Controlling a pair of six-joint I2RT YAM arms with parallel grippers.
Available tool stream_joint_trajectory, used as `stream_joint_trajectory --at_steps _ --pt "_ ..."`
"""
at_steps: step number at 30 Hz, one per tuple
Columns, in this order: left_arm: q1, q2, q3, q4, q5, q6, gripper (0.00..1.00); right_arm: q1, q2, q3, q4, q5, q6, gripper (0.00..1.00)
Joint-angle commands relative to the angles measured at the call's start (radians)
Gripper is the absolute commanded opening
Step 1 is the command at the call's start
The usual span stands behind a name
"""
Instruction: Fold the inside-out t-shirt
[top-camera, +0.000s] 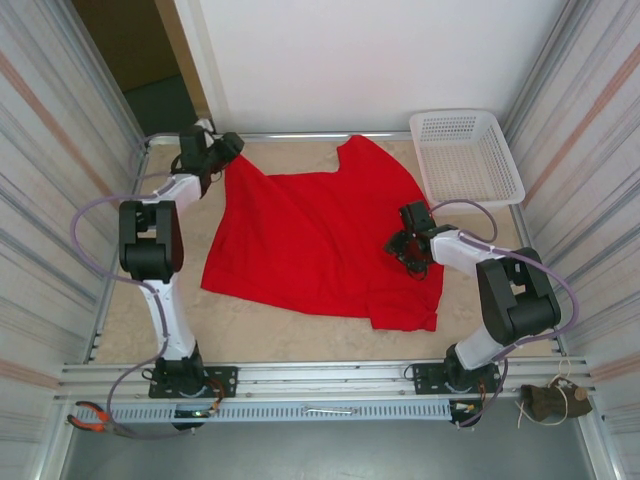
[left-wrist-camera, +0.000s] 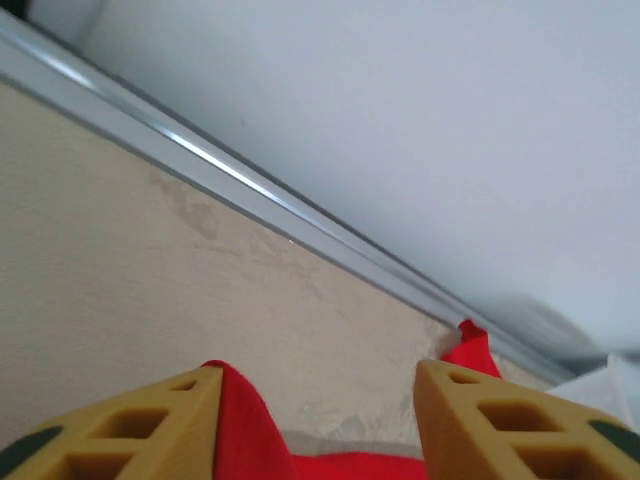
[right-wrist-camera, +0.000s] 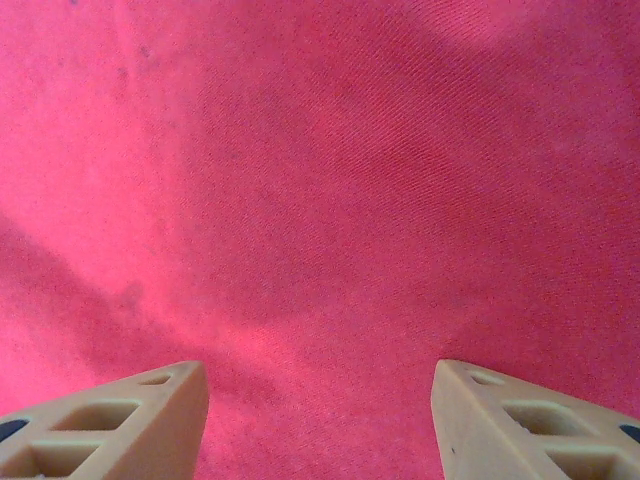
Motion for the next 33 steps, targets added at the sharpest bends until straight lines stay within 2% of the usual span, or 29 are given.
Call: stream_joint_trajectory --at_steps 1,5,9,14,16,19,21,27,33 --pt "0.068 -0.032 -0.076 0.145 -0.018 -0.123 0.59 -0.009 -0.027 -0.012 -0.032 0.037 0.025 0.59" --pt "0.105 -0.062 -0.113 0.107 -0.024 -0.124 0.64 -0.013 -0.039 -0.015 -0.03 0.036 0.025 0.59" --pt "0.101 -0.123 -0.145 0.018 -0.026 -0.077 0.64 -0.015 -0.045 -0.007 -0.028 0.022 0.017 0.59" --pt "0.058 -0.305 -0.238 -0.291 -0.07 0.005 0.64 -0.014 -0.09 0.002 -0.039 -0.009 -0.017 0.59" --pt "0.02 -0.395 -0.287 -0.444 -0.132 0.073 0.64 -0.013 -0.113 0.009 -0.054 -0.024 -0.042 0.59" --pt "-0.044 -0.535 -0.4 -0.573 -0.225 0.146 0.64 -0.01 -0.152 0.021 -0.093 -0.029 -0.079 0.59" --pt "-0.077 -0.617 -0.491 -0.612 -0.27 0.154 0.64 -0.01 -0.178 0.022 -0.114 -0.029 -0.093 0.59" --pt "-0.117 -0.808 -0.776 -0.62 -0.335 0.023 0.65 -0.003 -0.252 0.015 -0.148 -0.04 -0.107 0.59" --pt "-0.118 -0.846 -0.822 -0.67 -0.416 0.002 0.68 0.002 -0.29 -0.007 -0.165 -0.046 -0.1 0.59"
